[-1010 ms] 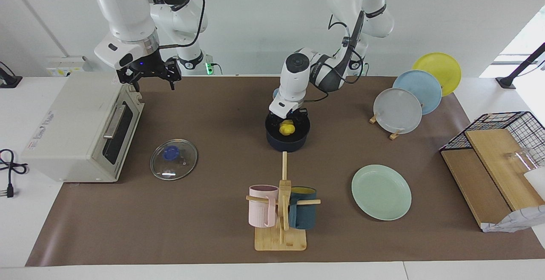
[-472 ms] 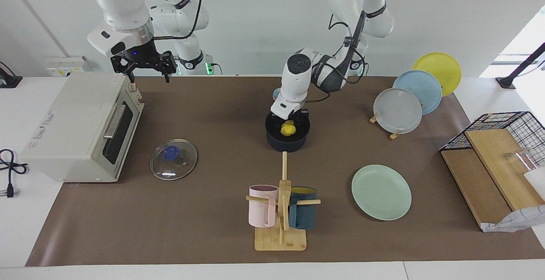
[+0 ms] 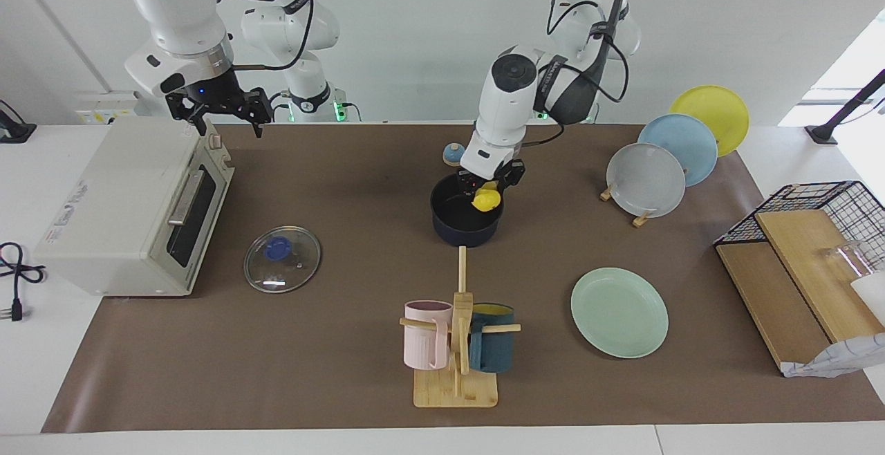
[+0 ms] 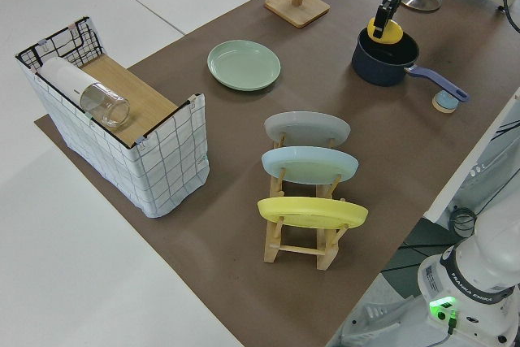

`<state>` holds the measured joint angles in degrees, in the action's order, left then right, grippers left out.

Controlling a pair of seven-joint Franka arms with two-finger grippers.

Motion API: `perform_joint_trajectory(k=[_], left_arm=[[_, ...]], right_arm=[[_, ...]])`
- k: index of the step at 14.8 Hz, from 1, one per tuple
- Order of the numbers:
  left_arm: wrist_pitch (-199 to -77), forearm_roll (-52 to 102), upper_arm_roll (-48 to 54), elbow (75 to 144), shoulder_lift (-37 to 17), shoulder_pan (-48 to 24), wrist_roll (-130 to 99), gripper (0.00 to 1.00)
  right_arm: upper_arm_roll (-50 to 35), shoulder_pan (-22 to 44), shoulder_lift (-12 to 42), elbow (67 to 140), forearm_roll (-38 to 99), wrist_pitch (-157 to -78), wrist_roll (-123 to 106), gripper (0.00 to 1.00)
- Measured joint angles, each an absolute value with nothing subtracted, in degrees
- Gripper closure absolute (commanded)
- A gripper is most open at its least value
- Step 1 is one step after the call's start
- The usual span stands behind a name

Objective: Transfer potato from pot to plate
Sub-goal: 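Carry the potato with the left gripper over the pale green plate, then lower the potato onto the plate and open the left gripper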

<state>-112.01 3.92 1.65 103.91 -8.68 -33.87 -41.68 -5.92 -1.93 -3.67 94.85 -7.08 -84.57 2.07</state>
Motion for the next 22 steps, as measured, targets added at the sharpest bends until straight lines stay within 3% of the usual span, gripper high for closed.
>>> perform_joint_trajectory(k=[4, 8, 14, 18, 22], left_arm=[[-101.3, 6.4, 1.24, 91.98, -9.07, -24.79, -31.83, 1.0], [-100.04, 6.49, 0.94, 86.02, -13.29, -14.97, -16.66, 1.0], [-101.95, 6.54, 0.92, 74.0, -28.46, -7.75, -2.91, 1.0], [-108.05, 2.43, 1.38, 73.34, -35.53, -7.43, 0.74, 1.0], [-114.52, 1.17, 1.52, 78.68, -36.68, -7.85, 1.59, 1.0]], right_arm=[[-5.99, -2.83, -3.35, 94.85, -5.47, -84.58, 2.07, 0.0], [-6.0, -2.67, -3.34, 94.63, -4.92, -84.58, 2.07, 0.0], [-5.32, -2.02, -2.23, 93.85, -4.91, -84.7, 2.07, 0.0], [-1.91, 1.12, -1.41, 93.11, -4.91, -84.33, 2.07, 0.0], [-1.82, 1.08, -1.41, 92.98, -4.91, -84.33, 2.07, 0.0]])
